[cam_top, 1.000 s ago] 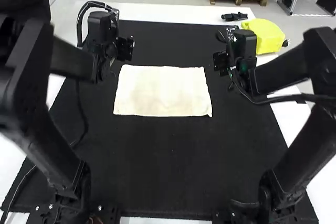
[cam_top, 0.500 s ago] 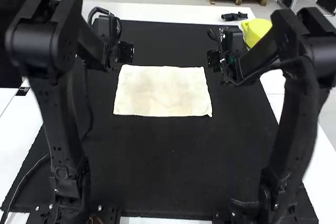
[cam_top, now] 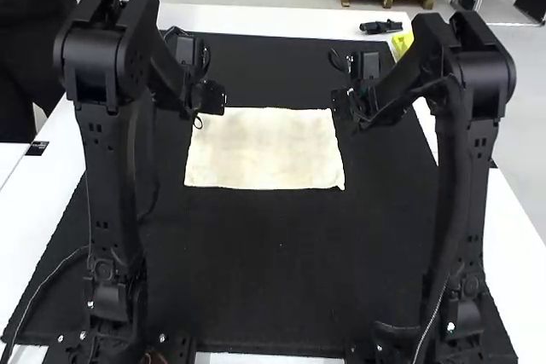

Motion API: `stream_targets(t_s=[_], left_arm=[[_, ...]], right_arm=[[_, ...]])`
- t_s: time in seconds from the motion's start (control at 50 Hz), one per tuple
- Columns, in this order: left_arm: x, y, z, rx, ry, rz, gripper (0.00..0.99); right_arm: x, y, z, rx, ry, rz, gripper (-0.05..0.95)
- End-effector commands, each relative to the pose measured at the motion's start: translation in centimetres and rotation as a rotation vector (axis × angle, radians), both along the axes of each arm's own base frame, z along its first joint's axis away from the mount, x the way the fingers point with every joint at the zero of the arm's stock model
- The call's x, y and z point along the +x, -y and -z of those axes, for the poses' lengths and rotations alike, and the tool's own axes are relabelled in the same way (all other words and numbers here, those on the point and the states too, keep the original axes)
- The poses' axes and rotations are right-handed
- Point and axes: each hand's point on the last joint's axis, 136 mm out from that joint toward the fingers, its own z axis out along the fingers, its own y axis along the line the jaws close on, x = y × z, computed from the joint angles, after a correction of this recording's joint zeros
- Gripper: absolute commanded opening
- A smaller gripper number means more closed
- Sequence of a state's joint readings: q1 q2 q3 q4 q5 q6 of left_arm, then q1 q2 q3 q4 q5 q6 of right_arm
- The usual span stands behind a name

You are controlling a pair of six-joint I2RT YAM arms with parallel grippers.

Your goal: Fold the towel.

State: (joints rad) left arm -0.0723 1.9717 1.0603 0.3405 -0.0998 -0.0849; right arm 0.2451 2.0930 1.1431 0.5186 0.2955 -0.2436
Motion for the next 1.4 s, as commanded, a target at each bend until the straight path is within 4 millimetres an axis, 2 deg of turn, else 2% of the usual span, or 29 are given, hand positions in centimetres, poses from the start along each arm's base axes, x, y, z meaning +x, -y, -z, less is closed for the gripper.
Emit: stream_targets(t_s=[0.0, 0.06, 0.22, 0.38, 0.5, 0.78, 1.24, 1.38], left_arm=[[0.8, 0.5, -0.7, -0.017, 0.022, 0.007, 0.967], [0.8, 0.5, -0.5, -0.016, 0.016, 0.006, 0.967], [0.7, 0.3, -0.3, -0.015, 0.013, -0.002, 0.967], [0.6, 0.1, 0.2, -0.019, 0.001, -0.011, 0.967], [0.5, 0.2, 0.8, -0.019, -0.008, -0.011, 0.967], [0.5, 0.0, 1.5, -0.019, -0.023, -0.015, 0.967], [0.9, -0.3, 2.3, -0.048, -0.018, -0.035, 0.967], [1.0, -1.4, 2.9, -0.057, -0.029, -0.062, 0.967]], right_arm=[[1.3, -1.6, -0.3, -0.042, -0.008, -0.043, 0.92], [1.2, -2.2, 0.7, -0.063, -0.049, -0.060, 0.92], [1.6, -3.3, 1.1, -0.077, -0.076, -0.099, 0.92], [1.5, -5.8, 2.1, 0.112, -0.149, -0.156, 0.92], [1.0, -7.2, 3.6, 0.262, -0.236, -0.184, 0.92], [1.3, -5.6, 6.2, 0.337, -0.312, -0.134, 0.92], [0.8, -4.4, 7.1, 0.296, -0.337, -0.100, 0.92], [0.4, -3.9, 7.6, 0.266, -0.341, -0.090, 0.92]])
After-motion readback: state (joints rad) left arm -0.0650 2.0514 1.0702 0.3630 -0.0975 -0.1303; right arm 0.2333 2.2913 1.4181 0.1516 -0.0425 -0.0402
